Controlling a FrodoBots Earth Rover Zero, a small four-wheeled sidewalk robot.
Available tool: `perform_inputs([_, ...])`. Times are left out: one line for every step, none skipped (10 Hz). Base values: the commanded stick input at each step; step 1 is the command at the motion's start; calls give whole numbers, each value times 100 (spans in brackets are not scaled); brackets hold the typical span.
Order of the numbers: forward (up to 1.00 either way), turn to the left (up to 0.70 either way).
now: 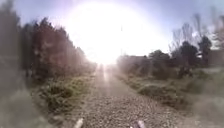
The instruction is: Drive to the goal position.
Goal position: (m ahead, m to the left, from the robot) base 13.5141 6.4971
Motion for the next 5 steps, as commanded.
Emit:
perform_inputs([50, 0])
perform_inputs([50, 0])
perform_inputs([50, 0])
perform_inputs([50, 0])
perform_inputs([50, 0])
